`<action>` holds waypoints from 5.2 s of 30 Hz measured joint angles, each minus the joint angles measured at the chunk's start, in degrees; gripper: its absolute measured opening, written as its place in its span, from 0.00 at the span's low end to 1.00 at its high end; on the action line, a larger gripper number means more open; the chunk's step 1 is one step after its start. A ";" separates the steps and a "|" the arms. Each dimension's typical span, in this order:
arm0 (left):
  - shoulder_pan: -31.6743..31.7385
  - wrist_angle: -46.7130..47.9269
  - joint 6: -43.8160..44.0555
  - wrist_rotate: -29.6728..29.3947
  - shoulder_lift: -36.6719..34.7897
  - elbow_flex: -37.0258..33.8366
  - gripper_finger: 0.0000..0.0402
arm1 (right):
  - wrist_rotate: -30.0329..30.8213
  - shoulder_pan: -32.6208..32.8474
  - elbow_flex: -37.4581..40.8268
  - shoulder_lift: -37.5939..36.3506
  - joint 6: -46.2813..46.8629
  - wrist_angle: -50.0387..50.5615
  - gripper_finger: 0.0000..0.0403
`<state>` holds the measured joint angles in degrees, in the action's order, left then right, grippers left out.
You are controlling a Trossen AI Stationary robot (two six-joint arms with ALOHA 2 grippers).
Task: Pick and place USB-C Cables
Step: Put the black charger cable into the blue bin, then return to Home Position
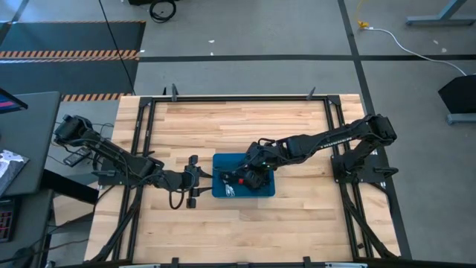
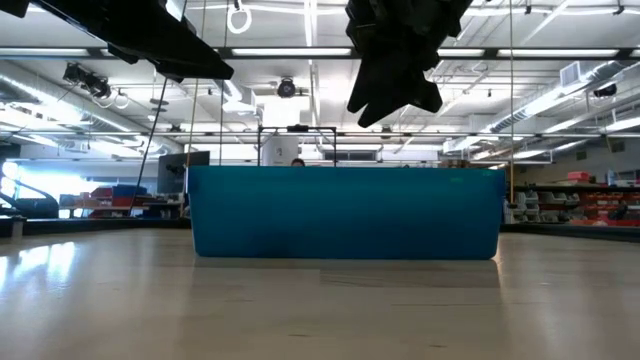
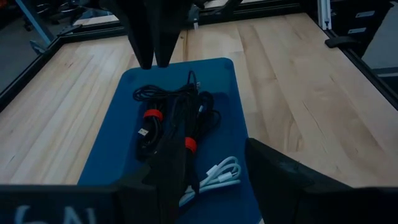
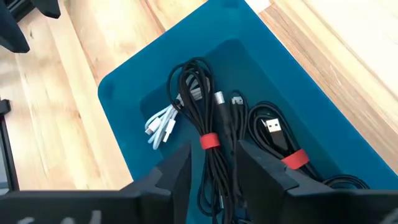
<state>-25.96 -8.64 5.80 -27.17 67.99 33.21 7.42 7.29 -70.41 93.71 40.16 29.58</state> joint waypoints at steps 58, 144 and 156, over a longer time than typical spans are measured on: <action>22.55 -3.26 -2.43 19.05 -0.39 11.50 0.43 | 3.09 2.50 18.67 -26.54 -42.56 -28.57 0.37; 23.10 -7.57 1.42 14.33 -52.67 -32.68 0.43 | -9.18 -11.98 69.88 -71.19 -31.50 -47.71 0.37; 23.10 1.01 2.75 14.35 -58.47 -32.68 0.43 | -9.16 -11.98 69.83 -77.84 -31.27 -40.01 0.37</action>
<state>-2.85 -7.63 8.56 -12.82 9.51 0.54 -1.74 -4.69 -0.58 15.87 8.88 -10.43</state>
